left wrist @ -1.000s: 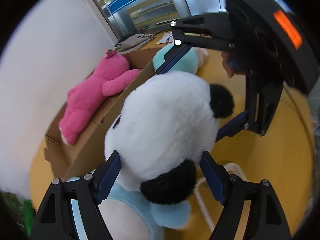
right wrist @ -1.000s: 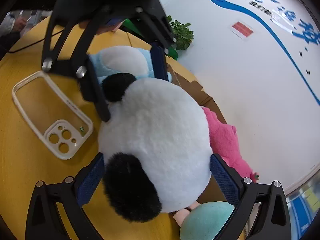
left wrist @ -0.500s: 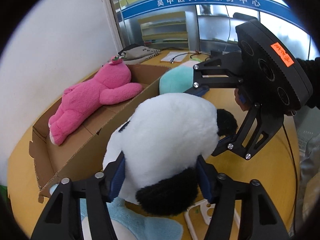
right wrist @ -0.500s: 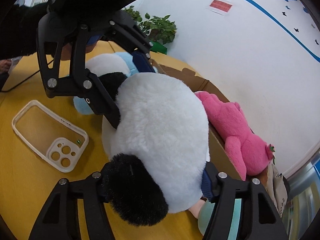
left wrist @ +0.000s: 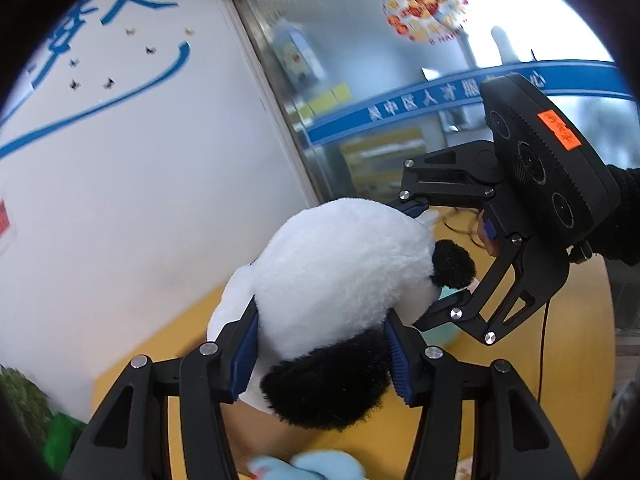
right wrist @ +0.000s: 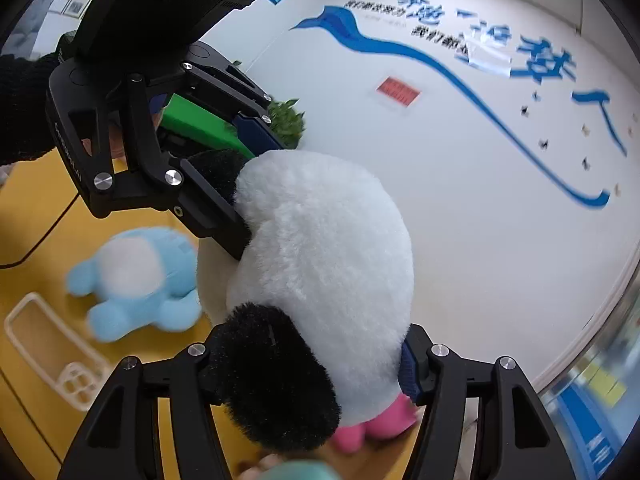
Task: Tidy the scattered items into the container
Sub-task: 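Carry the panda with both grippers over the cardboard box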
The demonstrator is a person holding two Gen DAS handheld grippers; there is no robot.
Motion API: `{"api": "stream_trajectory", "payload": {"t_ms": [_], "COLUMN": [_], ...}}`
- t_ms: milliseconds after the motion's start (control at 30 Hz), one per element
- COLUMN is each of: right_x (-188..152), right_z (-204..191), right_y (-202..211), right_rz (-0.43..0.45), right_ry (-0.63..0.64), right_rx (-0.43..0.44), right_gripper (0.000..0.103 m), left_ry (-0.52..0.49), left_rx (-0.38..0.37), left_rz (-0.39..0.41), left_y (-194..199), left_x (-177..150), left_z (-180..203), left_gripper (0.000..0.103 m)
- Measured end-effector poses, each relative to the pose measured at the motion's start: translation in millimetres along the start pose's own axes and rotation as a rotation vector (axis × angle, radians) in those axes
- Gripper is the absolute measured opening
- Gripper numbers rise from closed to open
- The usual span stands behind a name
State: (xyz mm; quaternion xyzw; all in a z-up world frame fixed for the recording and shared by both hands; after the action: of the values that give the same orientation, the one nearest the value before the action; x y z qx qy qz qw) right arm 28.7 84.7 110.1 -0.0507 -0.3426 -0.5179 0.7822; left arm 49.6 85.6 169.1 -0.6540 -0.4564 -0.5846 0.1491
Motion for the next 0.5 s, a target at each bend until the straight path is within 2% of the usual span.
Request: {"api": "stream_trajectory", "payload": {"t_ms": [100, 200, 367, 500], "right_x": [17, 28, 16, -4], "right_z": [33, 44, 20, 2], "right_y": [-25, -60, -126, -171], "right_rz": [0.057, 0.089, 0.055, 0.017], "right_ry": [0.038, 0.013, -0.036, -0.099], "right_rx": [-0.061, -0.093, -0.065, -0.007], "right_gripper": [0.066, 0.066, 0.066, 0.066], "left_ry": [-0.011, 0.023, 0.114, 0.241], "left_rx": [0.058, 0.08, 0.093, 0.069], "left_rz": [0.046, 0.048, -0.049, -0.109], "left_y": [-3, -19, -66, -97], "left_x": [21, 23, -25, -65], "left_z": [-35, -68, -104, -126], "left_gripper": [0.054, 0.054, 0.054, 0.05]}}
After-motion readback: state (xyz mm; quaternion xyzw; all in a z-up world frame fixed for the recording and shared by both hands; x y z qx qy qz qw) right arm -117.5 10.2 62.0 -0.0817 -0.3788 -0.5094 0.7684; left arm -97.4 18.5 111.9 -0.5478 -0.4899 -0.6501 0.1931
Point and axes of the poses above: each gripper's, at about its wrist camera, not at the fingertips, and y roughly against the way its jaws point, z to its right, x to its top, the point moved 5 cm from there along -y, roughly the way its jaws point, and after that the axes turned 7 degrees about y, right-handed, at the moved point
